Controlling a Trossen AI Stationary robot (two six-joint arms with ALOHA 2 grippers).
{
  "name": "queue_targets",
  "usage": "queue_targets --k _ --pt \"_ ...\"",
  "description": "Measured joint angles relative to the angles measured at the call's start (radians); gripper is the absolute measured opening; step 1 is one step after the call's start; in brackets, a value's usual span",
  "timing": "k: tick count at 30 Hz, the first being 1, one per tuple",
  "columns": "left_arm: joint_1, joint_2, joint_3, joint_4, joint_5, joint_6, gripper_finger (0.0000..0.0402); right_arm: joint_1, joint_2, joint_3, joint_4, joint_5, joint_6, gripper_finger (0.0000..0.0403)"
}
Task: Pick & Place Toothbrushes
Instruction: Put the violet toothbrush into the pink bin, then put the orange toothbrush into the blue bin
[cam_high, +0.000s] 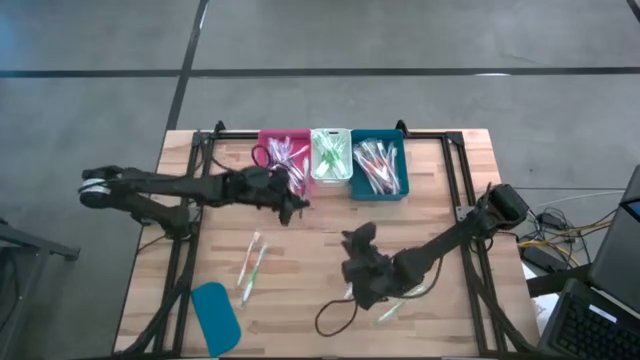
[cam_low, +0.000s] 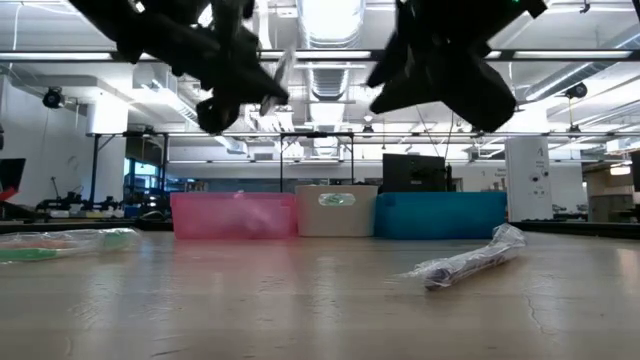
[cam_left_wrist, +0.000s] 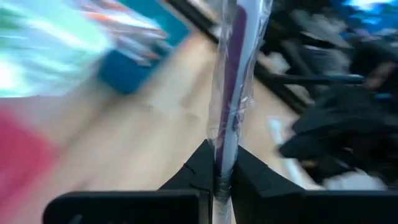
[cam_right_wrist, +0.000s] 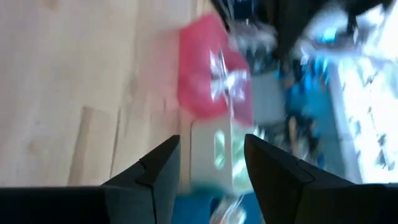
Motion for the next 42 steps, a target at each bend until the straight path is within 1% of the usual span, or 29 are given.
queue_targets --k 3,5,9,11,13,18,22,24,29,31,36,40,42 --pt "0.084 -0.017 0.0 -0.097 -0.024 0.009 0.0026 -0.023 -0.024 0.0 -0.145 -0.002 0.201 0.0172" --pt "0.144 -0.017 0.0 -0.158 -0.032 0.013 0.0026 -0.04 -0.037 0.0 -0.227 -0.026 0.315 0.0169" --pt "0.255 0.007 0.0 -0.237 -0.033 0.013 0.0026 -0.077 -0.058 0.0 -0.34 -0.089 0.467 0.0154" --pt "0.306 0.019 0.0 -0.246 -0.032 0.013 0.0026 -0.098 -0.071 -0.008 -0.346 -0.106 0.491 0.0147" --pt "0.354 0.032 0.015 -0.288 -0.027 0.02 0.0026 -0.116 -0.086 -0.019 -0.352 -0.121 0.501 0.014" --pt "0.436 0.088 0.118 -0.478 -0.028 0.054 0.0026 -0.15 -0.148 -0.069 -0.336 -0.152 0.532 0.0127" --pt "0.452 0.17 0.194 -0.618 -0.028 0.075 0.0026 -0.172 -0.224 -0.147 -0.274 -0.154 0.549 0.0121" --pt "0.452 0.218 0.228 -0.656 -0.028 0.078 0.0026 -0.178 -0.265 -0.195 -0.225 -0.165 0.545 0.0118" --pt "0.456 0.334 0.306 -0.725 -0.02 0.102 0.0028 -0.182 -0.367 -0.3 -0.082 -0.252 0.522 0.0112" --pt "0.459 0.367 0.336 -0.743 -0.019 0.113 0.0045 -0.182 -0.401 -0.331 -0.063 -0.292 0.522 0.0109" --pt "0.459 0.417 0.406 -0.801 -0.018 0.157 0.0115 -0.181 -0.458 -0.379 -0.035 -0.345 0.519 0.0102" --pt "0.463 0.426 0.471 -0.927 -0.018 0.258 0.0163 -0.181 -0.47 -0.388 -0.032 -0.367 0.518 0.0093" --pt "0.463 0.411 0.49 -1.0 -0.019 0.267 0.0182 -0.181 -0.469 -0.385 -0.035 -0.372 0.518 0.0087"
